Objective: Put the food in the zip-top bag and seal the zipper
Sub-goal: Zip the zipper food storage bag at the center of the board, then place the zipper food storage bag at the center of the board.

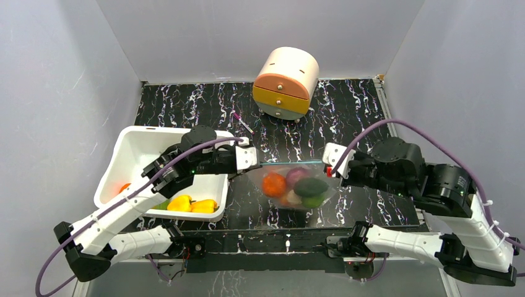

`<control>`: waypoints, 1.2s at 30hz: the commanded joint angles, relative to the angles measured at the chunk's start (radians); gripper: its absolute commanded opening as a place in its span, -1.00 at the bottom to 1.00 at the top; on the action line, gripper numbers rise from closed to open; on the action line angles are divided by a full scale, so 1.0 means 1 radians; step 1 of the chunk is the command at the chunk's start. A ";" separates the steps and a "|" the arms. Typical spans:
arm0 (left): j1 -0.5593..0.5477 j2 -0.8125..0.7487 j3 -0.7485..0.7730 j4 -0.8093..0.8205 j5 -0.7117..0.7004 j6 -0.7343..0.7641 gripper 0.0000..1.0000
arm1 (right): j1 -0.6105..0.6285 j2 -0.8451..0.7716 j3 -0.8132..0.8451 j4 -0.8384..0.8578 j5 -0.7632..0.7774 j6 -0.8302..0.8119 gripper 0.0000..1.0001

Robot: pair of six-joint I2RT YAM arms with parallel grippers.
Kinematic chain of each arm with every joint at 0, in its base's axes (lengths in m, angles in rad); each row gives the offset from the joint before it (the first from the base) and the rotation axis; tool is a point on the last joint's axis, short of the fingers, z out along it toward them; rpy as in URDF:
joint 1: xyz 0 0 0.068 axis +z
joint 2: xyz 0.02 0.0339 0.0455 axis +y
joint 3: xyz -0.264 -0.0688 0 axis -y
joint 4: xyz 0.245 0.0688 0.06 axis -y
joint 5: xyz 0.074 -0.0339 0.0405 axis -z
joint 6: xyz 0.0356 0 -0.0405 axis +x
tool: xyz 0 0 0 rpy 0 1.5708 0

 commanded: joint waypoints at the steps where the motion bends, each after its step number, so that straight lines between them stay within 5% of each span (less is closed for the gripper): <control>1: 0.027 0.029 -0.014 0.004 0.045 -0.132 -0.94 | -0.016 -0.034 -0.141 -0.026 -0.038 0.042 -1.00; 4: 0.027 0.062 -0.028 0.032 0.119 -0.196 -0.70 | -0.017 -0.052 -0.226 0.011 -0.128 0.069 -1.00; 7: 0.026 0.048 -0.092 0.102 0.147 -0.259 -0.19 | -0.016 -0.090 -0.264 0.089 -0.165 0.076 -1.00; 12: 0.026 0.010 -0.108 0.157 0.002 -0.369 0.42 | -0.016 -0.162 -0.422 0.455 0.007 0.252 -1.00; 14: 0.027 0.010 -0.074 0.142 -0.058 -0.398 0.91 | -0.016 -0.163 -0.463 0.516 0.078 0.310 -1.00; 23: 0.027 0.027 0.033 0.075 -0.222 -0.526 0.97 | -0.016 -0.111 -0.566 0.533 0.434 0.376 -1.00; 36: 0.026 -0.060 -0.010 0.085 -0.343 -0.672 0.97 | -0.028 -0.089 -0.676 0.533 0.589 0.391 -1.00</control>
